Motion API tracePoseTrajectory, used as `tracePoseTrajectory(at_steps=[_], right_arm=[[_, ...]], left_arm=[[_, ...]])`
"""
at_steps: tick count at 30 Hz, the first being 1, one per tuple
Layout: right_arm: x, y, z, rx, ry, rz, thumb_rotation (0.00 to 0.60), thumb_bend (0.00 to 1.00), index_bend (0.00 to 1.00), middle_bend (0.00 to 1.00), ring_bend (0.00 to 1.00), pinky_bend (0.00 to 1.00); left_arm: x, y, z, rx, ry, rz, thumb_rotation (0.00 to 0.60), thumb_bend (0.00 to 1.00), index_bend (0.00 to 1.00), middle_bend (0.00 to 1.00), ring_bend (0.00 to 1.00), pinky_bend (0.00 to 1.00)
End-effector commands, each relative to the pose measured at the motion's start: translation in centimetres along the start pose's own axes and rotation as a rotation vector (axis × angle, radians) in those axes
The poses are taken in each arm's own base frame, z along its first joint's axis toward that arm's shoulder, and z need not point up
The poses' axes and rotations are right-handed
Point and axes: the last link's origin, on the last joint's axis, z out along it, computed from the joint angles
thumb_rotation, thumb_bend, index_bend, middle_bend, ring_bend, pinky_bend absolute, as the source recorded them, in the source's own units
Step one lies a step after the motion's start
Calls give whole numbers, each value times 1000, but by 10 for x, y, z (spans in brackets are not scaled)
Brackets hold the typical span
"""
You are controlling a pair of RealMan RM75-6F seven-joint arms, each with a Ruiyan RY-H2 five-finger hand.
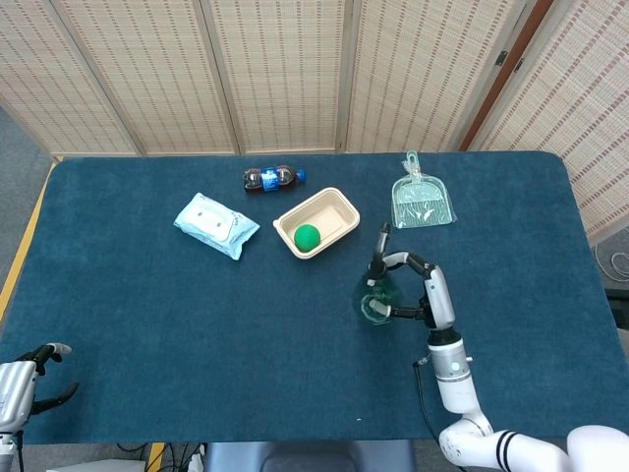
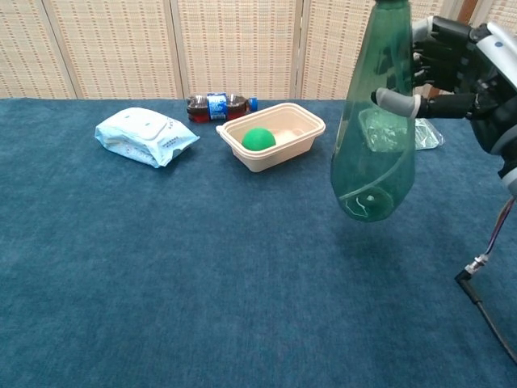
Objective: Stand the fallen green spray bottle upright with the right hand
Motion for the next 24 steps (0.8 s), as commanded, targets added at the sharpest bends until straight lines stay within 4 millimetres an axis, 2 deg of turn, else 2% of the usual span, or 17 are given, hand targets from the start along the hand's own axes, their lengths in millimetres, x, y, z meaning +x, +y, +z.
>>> tracePoseTrajectory(at_steps=[1,12,24], right_arm=[[-2,13,-8,-29,85,66,600,48,560,620,522,459],[-18,34,-19,-52,113,122,600,71,560,601,513,459],[-23,46,-23,-76,69,107,600,77,560,599,512,459]], left_arm=[[0,-1,0,2,0,-1,600,158,372,458,539,685],[-2,-2,-1,5,-3,-6,600,157,372,458,539,685],[-3,-3,-2,7,-7,-9,600,157,372,458,539,685]])
